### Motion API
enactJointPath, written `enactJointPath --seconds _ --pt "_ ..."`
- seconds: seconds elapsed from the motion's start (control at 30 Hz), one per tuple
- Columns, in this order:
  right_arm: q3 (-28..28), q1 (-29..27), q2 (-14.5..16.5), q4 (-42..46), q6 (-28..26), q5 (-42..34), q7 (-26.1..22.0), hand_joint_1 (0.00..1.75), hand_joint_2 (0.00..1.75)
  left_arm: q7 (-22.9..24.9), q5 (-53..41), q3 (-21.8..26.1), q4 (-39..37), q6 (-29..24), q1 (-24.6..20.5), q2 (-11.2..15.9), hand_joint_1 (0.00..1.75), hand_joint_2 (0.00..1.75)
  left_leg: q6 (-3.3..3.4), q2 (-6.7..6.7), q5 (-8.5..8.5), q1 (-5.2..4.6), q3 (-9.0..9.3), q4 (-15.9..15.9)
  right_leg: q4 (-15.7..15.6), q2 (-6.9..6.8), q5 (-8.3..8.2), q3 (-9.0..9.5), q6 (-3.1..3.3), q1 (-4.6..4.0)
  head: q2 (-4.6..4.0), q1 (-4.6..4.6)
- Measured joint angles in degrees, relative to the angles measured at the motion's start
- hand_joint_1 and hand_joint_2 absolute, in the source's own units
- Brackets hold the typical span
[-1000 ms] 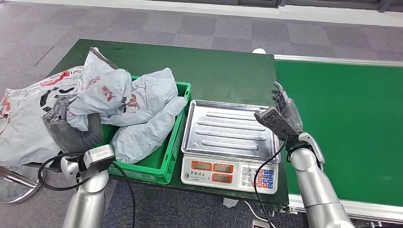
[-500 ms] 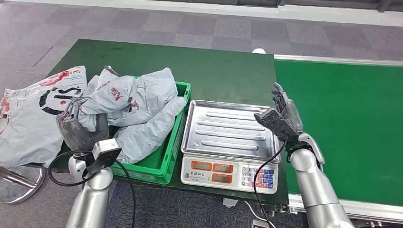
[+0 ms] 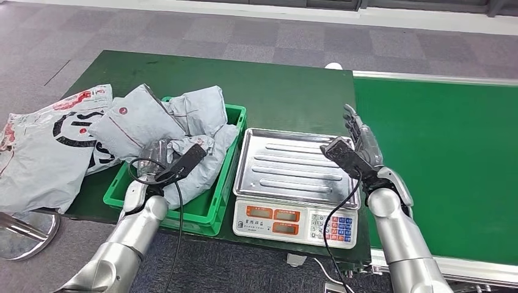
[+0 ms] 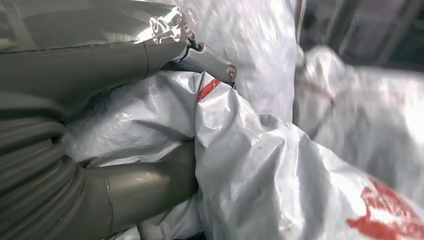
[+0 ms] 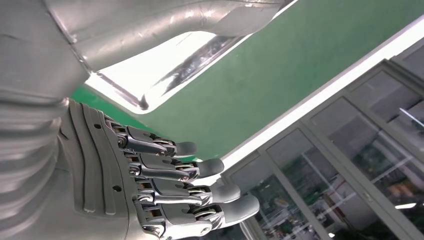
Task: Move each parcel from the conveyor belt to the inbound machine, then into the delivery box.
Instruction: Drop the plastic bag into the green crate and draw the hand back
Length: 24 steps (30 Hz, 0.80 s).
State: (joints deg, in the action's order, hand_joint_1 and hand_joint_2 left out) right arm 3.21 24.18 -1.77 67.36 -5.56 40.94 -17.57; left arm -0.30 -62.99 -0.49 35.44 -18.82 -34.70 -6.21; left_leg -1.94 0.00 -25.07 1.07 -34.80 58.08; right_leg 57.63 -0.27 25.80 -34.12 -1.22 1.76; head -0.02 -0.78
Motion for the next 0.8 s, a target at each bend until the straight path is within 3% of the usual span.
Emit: enactJointPath --seconds 0.03,0.1,0.23,0.57,0.6,0.7,0.73,0.8 --pt "0.00 0.12 0.11 -0.09 0.10 0.04 0.00 0.00 1.75 -0.06 0.02 -0.01 -1.28 1.00 -0.58 0.12 0.67 1.75 0.01 -0.04 -0.01 0.00 0.07 -0.02 0.00 -0.06 0.04 0.09 -0.01 0.00 0.00 0.01" --pt "0.00 0.46 0.30 -0.31 0.22 0.07 -0.01 0.00 1.75 -0.19 0.20 -0.01 -3.26 2.17 -1.51 0.31 0.54 1.75 0.01 -0.05 -0.02 0.00 0.21 -0.04 0.00 -0.10 0.09 0.25 -0.02 0.00 0.00 0.00" --pt "0.00 1.10 0.41 -0.75 0.56 0.07 -0.02 0.00 1.75 -0.14 0.26 -0.01 -5.39 2.53 -2.47 0.59 0.00 1.75 0.01 -0.04 -0.01 0.00 0.43 -0.06 0.00 -0.09 0.09 0.45 -0.02 0.00 0.00 0.01" --pt "0.00 1.09 0.44 -0.78 0.80 0.13 0.02 0.00 1.75 -1.18 0.31 -0.01 -6.13 0.70 -2.87 0.76 0.00 1.75 0.01 -0.05 0.01 0.00 0.58 -0.06 0.00 -0.10 0.08 0.62 -0.01 0.00 0.00 -0.01" --pt "0.00 1.07 0.44 -0.78 0.80 0.15 0.05 0.00 1.75 -1.94 0.91 0.01 -6.12 0.20 -2.87 0.75 0.00 1.31 0.01 -0.05 0.01 0.00 0.59 -0.06 0.00 -0.10 0.08 0.63 -0.01 0.00 0.00 -0.01" --pt "-0.01 0.62 0.44 -0.75 0.87 0.15 0.42 0.00 1.75 -20.27 18.66 2.87 -2.19 -0.83 -1.03 -0.46 0.00 0.00 0.01 -0.06 0.02 0.00 0.62 -0.06 0.00 -0.09 0.07 0.63 -0.01 0.01 0.00 0.00" --pt "-0.01 0.47 0.44 -0.74 0.84 0.10 0.49 0.00 1.75 -26.40 25.49 3.89 0.06 -0.48 0.11 -1.00 0.00 0.00 0.01 -0.06 0.03 0.00 0.61 -0.06 0.00 -0.08 0.07 0.61 -0.01 0.01 0.00 0.01" --pt "-0.02 0.41 0.44 -0.74 0.55 0.01 0.30 0.00 1.75 -28.97 31.19 4.14 4.30 0.07 2.35 -1.67 0.00 0.00 0.01 -0.04 0.03 0.00 0.55 -0.05 0.00 -0.04 0.05 0.53 0.00 0.01 0.00 0.00"
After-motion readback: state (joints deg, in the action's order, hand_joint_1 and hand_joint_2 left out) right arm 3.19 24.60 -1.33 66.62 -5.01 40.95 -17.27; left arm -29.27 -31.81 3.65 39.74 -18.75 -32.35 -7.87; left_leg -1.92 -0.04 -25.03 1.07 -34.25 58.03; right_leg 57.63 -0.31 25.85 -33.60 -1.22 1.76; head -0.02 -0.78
